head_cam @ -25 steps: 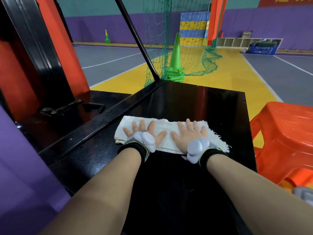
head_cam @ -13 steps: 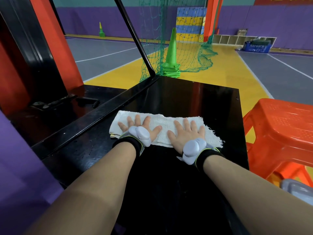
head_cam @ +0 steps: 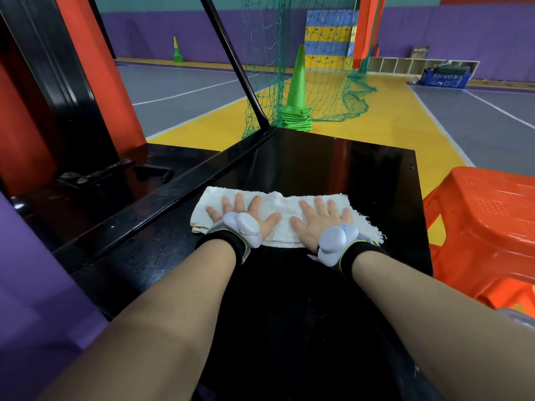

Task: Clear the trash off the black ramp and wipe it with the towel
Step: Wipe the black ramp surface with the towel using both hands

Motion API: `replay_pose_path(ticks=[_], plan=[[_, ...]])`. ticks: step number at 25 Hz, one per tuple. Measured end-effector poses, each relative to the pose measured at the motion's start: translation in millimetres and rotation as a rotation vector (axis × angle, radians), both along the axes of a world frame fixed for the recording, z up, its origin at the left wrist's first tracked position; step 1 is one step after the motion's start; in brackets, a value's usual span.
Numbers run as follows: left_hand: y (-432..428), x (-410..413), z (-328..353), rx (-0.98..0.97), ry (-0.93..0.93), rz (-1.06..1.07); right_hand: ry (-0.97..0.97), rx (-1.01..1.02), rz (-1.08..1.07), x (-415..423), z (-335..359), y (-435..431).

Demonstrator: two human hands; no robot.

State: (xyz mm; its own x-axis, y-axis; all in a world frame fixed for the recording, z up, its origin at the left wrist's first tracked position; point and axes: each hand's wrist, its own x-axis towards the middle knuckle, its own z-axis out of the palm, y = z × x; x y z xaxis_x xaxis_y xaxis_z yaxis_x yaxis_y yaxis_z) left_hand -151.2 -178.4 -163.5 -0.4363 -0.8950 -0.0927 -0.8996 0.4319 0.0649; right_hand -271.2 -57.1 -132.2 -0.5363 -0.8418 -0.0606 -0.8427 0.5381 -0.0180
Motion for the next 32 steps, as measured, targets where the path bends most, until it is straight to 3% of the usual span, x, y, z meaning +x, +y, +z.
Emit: replay_pose_path(ticks=[20, 27, 32], plan=[[-61, -42, -2, 0.001, 0.037, 0.021, 0.037, -0.023, 0.040, -56, -16, -82], [-127, -99, -12, -0.015, 0.077, -0.057, 0.141, -0.005, 0.042, -112, -38, -150], [-179, -149, -14, -0.045, 0.033, -0.105, 0.083, -0.030, -0.053, -164, -45, -199]])
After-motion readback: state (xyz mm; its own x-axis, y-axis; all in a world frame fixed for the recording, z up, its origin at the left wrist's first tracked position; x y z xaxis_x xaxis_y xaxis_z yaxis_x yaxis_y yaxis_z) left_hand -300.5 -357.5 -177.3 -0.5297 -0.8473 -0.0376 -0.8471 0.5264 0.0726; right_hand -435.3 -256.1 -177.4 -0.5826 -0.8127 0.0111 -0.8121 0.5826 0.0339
